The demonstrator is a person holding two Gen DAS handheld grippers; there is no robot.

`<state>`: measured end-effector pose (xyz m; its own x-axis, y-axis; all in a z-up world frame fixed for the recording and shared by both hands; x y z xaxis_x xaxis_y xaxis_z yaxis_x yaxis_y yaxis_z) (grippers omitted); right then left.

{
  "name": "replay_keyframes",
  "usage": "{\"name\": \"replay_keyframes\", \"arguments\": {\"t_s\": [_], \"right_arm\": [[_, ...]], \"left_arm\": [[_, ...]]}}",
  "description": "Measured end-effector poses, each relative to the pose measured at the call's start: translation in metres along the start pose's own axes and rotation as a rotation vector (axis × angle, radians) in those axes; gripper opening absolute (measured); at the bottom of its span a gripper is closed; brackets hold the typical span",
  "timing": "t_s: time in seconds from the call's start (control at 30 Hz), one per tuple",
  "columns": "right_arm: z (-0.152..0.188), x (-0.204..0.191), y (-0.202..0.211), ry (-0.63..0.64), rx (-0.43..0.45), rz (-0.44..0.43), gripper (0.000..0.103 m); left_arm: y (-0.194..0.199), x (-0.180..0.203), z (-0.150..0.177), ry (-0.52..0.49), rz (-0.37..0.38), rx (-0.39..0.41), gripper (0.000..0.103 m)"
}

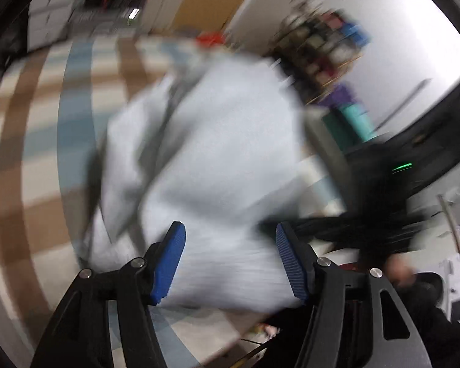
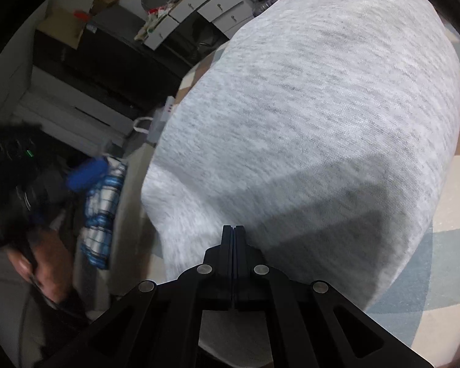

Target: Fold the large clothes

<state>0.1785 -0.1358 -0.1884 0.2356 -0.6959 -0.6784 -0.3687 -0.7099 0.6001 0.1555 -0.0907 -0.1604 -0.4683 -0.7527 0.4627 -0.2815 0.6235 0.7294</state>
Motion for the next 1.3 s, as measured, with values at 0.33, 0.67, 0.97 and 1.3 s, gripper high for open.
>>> {"name": "replay_keyframes", "arguments": {"t_s": [0.33, 0.67, 0.97, 1.3], "right_arm": [[-0.115, -0.018, 0.077, 0.369, 0.218, 0.332, 0.072], [-0.144, 0.053, -0.065, 0.578, -0.292, 0.749, 0.059], [-0.156, 0.075, -0.068, 0.477, -0.238, 0.723, 0.057], [-0.089, 0.031, 0.13, 0.244, 0.265, 0.3, 0.068]], "left_arm": [[-0.028, -0.041, 0.012, 0.188, 0.089, 0.019, 0.046], [-0.026, -0.064, 0.007, 0.239, 0.13, 0.01, 0.037], [-0.016, -0.06, 0.013, 0.132, 0.008, 0.021, 0.037], [0.066, 0.025, -0.038, 0.03, 0.153, 0.26, 0.097]]}}
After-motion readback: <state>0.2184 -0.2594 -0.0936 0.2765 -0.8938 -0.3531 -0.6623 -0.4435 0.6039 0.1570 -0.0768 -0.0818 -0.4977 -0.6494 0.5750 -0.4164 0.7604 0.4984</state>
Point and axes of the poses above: each gripper's, at about its wrist camera, not at the fingertips, and y roughly against the way its jaws point, x to its right, z to its underside, the point moved 6 cm from there along -y, roughly the way its jaws point, and after that the axes turned 4 degrees about x, right-handed, at the moved point
